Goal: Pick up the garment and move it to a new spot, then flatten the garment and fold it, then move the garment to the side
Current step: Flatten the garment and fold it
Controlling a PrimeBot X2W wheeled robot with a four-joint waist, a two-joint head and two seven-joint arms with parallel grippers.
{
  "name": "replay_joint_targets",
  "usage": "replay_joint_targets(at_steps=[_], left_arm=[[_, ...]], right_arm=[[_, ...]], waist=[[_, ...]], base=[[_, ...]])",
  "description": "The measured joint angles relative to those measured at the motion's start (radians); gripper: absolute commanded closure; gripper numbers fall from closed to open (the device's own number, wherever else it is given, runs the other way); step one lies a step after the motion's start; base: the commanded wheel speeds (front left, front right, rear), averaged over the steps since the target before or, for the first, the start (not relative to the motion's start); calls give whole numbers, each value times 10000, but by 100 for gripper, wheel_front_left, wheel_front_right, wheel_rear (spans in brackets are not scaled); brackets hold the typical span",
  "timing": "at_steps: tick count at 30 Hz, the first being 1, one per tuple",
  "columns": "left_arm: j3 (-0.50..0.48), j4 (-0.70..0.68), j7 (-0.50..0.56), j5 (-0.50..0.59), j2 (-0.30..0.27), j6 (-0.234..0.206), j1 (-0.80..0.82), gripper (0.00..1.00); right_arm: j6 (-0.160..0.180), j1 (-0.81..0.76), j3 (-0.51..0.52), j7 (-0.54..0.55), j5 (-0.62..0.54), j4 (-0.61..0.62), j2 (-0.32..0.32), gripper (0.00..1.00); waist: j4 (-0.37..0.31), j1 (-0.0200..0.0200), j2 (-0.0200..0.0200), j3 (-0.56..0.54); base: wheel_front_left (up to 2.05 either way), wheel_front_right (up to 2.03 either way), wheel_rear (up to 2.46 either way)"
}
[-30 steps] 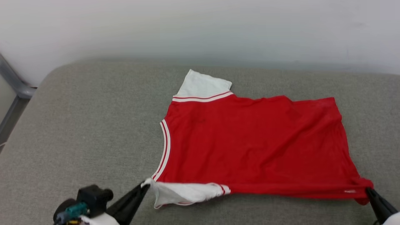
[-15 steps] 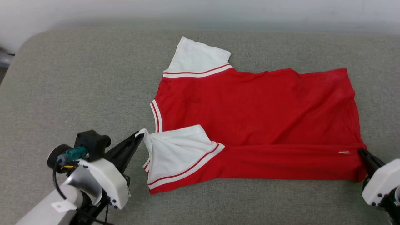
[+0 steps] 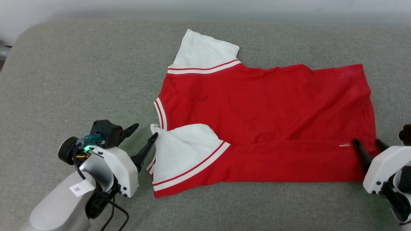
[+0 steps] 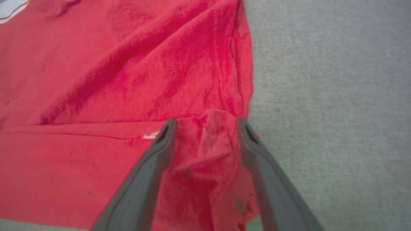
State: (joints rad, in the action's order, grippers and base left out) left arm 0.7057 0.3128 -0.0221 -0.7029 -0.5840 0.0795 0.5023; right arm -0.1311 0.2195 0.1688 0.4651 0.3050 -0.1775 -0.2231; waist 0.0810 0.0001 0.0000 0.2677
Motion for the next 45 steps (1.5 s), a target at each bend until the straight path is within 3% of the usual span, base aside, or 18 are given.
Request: replay_joint_targets(at_steps=[9,15,20,27,33,40,44,45], left_arm=[[-729,291,-1152,-715,307,-370,-561,0],[-1191,-813,-1304,-1402,261,-1057,-1696,0],[-1285,-2044,-913,-1877,127,-1747,-2787,0],[-1151,-3275,384,-2817,-4,-2564,-3957,0],[-878,-3308,1087,-2920,-25,-2754,-3956,0],[-635,-2245,1386,-2656,27,-2880,-3475,0],[-535,-1766,1488,-2663,165,-2723,-3230,0],[-374,-1450,1657,-2627,188,-2497,-3022,0]], right_arm=[[0,-100,-1037,-698,-343,846,-1072,0],[0,-874,-984,-56,-443,1482,-1588,0],[0,-1775,-508,1239,-291,2073,-1457,0],[0,-2499,178,2314,-150,3068,-550,0],[0,-2590,320,2380,-291,3440,-245,0],[0,-2419,290,2209,-295,3588,-190,0],[0,-2371,284,2113,-307,3603,-196,0],[0,-2322,290,2029,-318,3599,-217,0]], waist=[[5,-1,0,-694],[46,-1,0,-1148],[74,-2,0,-1351],[13,-2,0,-1276],[-106,-2,0,-961],[-349,-2,0,-507],[-470,-3,0,-233],[-524,-3,1,-87]], base=[[0,0,0],[0,0,0],[0,0,0],[0,0,0],[0,0,0],[0,0,0],[0,0,0],[0,0,0]])
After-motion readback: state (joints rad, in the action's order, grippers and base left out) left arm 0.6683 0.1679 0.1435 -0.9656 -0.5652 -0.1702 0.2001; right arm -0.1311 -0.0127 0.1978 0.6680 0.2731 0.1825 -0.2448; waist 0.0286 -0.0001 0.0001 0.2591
